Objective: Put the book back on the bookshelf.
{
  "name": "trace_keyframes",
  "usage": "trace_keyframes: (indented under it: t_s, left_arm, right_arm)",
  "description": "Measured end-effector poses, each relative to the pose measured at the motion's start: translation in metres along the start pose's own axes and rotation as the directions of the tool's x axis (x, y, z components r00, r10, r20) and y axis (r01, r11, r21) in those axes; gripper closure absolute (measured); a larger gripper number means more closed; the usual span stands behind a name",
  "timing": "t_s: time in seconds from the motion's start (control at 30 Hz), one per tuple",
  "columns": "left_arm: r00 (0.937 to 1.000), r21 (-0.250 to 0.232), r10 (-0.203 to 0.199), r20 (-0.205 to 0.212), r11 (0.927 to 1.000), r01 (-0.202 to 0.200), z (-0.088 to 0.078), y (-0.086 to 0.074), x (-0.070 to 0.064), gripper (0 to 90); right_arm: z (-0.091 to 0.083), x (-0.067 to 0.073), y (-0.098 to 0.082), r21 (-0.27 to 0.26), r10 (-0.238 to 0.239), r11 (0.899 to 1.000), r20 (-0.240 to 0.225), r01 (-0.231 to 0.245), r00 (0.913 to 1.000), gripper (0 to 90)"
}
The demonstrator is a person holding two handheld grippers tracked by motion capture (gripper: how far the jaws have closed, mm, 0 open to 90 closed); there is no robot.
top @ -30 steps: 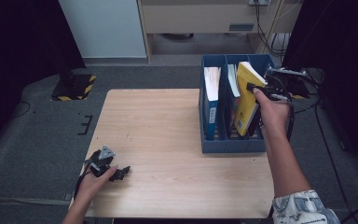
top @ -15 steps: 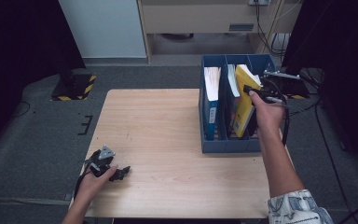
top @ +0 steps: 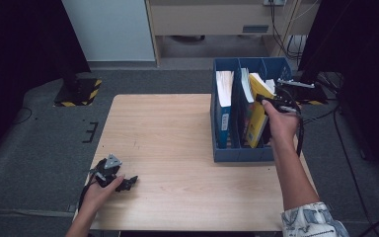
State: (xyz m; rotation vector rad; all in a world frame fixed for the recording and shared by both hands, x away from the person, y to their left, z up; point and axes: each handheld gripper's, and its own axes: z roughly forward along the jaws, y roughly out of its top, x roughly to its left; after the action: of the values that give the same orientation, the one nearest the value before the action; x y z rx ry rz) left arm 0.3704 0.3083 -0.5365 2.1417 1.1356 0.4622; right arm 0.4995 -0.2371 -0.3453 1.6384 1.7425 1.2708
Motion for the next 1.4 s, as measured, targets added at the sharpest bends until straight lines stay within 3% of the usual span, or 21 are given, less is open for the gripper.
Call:
trace_keyframes:
  t_s: [0.6,1.07,1.4]
  left_arm:
    - [1.0000,0.000,0.001,0.000,1.0000,-0.001,0.000,0.000,0.000,0.0]
    - [1.0000,0.000,0.001,0.001,1.0000,-0.001,0.000,0.000,0.000,0.0]
    - [1.0000,0.000,0.001,0.001,1.0000,-0.001,0.000,0.000,0.000,0.0]
  right_arm:
    - [0.006,-0.001,-0.010,-0.006,0.014,1.000,0.004,-0.014,0.9999,73.0]
    - [0.009,0.002,-0.015,0.017,-0.011,1.000,0.017,0.011,0.9998,73.0]
    - [0.010,-0.001,-0.020,0.040,-0.002,0.999,0.021,0.001,0.9998,72.6]
